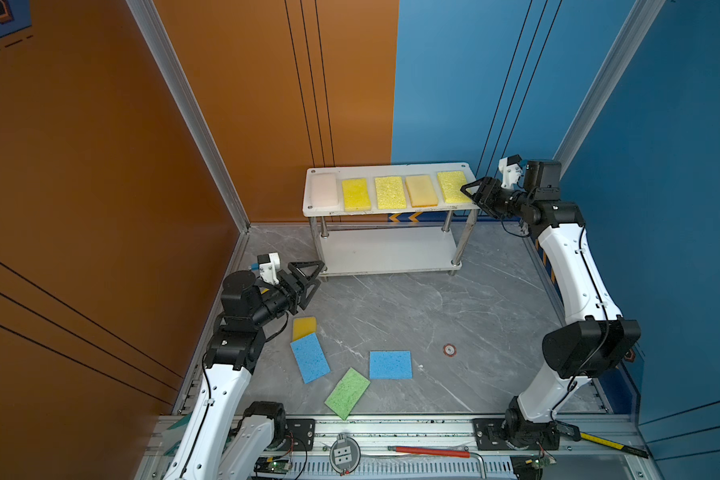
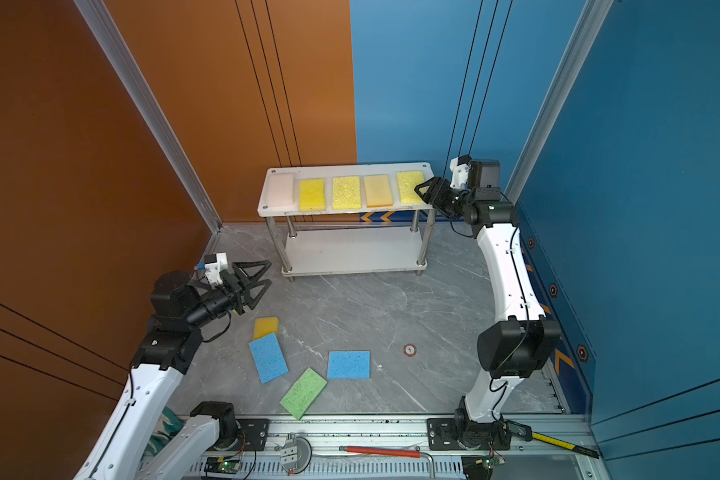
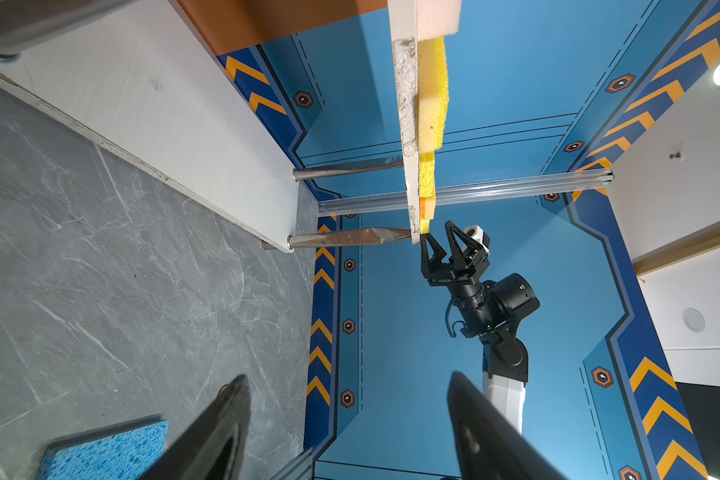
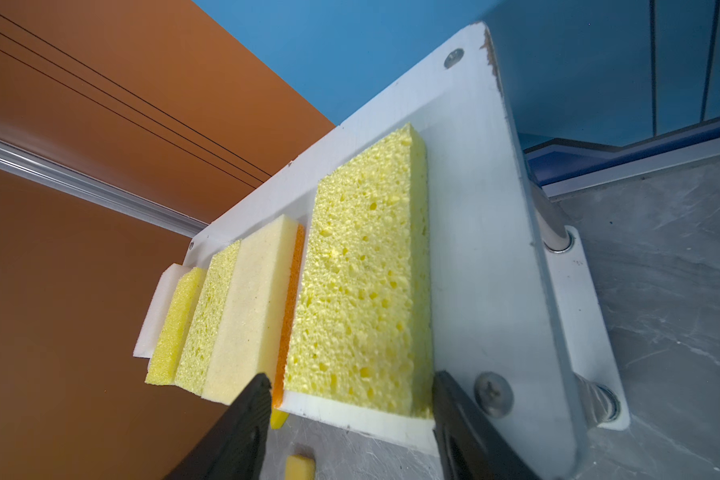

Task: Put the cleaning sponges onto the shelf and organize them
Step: 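Lower the cellulose sponge beside the pale yellow foam sponge and open the right gripper, then withdraw the right gripper from the shelf back toward the table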

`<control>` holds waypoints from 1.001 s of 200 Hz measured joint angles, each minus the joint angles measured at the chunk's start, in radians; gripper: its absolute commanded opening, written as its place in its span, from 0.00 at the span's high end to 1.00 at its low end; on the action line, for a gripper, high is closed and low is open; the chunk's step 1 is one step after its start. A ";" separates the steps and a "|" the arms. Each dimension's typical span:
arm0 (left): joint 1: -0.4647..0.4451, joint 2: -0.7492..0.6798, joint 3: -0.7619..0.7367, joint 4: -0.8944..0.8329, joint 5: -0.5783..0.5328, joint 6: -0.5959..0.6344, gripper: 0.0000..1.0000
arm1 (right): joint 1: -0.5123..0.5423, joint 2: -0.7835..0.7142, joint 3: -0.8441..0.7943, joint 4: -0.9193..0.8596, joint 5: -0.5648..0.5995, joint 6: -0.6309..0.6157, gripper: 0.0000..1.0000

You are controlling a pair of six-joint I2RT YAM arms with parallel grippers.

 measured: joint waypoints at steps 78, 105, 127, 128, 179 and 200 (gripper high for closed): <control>0.000 -0.001 0.001 -0.042 0.000 0.017 0.24 | -0.005 -0.011 0.050 -0.085 0.021 -0.017 0.32; 0.000 -0.013 0.001 -0.092 -0.001 0.031 0.24 | -0.019 -0.060 0.060 -0.105 0.015 -0.004 0.30; 0.000 -0.019 0.011 -0.139 0.000 0.053 0.22 | -0.026 -0.134 0.060 -0.121 0.012 0.012 0.30; 0.000 -0.018 0.013 -0.143 0.000 0.056 0.22 | -0.027 -0.137 0.060 -0.121 0.013 0.012 0.30; 0.024 0.018 0.108 -0.271 0.027 0.160 0.18 | -0.011 -0.354 -0.025 -0.127 0.005 0.103 0.30; 0.026 -0.002 0.086 -0.292 0.041 0.180 0.18 | 0.026 -0.401 -0.077 -0.156 0.002 0.118 0.29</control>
